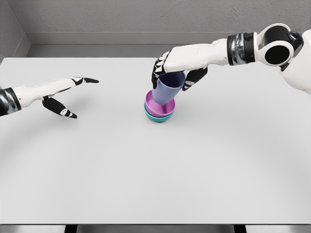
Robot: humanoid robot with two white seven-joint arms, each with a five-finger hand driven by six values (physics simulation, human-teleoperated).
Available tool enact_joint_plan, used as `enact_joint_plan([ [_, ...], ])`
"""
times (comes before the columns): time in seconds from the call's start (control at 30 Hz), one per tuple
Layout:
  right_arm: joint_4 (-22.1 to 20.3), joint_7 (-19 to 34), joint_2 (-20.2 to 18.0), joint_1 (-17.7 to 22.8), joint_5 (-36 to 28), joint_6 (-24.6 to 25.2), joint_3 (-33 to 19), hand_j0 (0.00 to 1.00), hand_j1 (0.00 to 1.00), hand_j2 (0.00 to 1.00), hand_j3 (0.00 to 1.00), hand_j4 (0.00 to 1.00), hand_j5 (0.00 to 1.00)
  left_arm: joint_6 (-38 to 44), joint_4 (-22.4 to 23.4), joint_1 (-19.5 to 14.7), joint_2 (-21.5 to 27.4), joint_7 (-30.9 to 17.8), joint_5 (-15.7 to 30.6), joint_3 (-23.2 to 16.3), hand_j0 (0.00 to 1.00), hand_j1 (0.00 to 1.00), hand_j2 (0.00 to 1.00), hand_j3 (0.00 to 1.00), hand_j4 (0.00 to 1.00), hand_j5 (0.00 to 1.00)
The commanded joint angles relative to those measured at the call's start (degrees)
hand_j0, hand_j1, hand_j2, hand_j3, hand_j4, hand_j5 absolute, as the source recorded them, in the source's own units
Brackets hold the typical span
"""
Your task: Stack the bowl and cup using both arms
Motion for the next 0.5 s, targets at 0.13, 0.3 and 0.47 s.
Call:
enact_joint_plan([
  [0.13,0.2,-0.1,0.1,0.1,-0.1,0.2,-0.2,0.73,0.73,0.73,0.73,0.73,0.73,0.1,-0.1,0.0,0.0,0.0,0.3,0.1,1.00,1.00,1.00,1.00,1.00,1.00],
  [0.3,0.3,0.0,0.1,0.3,0.1,0.2,-0.2,0.75,0.75,0.75,0.75,0.75,0.75,0.1,-0.1,0.0,0.0,0.0,0.3,0.0,1.00,1.00,1.00,1.00,1.00,1.00],
  [0.47,0.9,0.0,2.0,0.4,0.3,0.2,-0.2,0.82,0.82,0.82,0.82,0.82,0.82,0.1,-0.1,0.0,0.0,0.0,0.3,0.0,1.00,1.00,1.00,1.00,1.00,1.00],
])
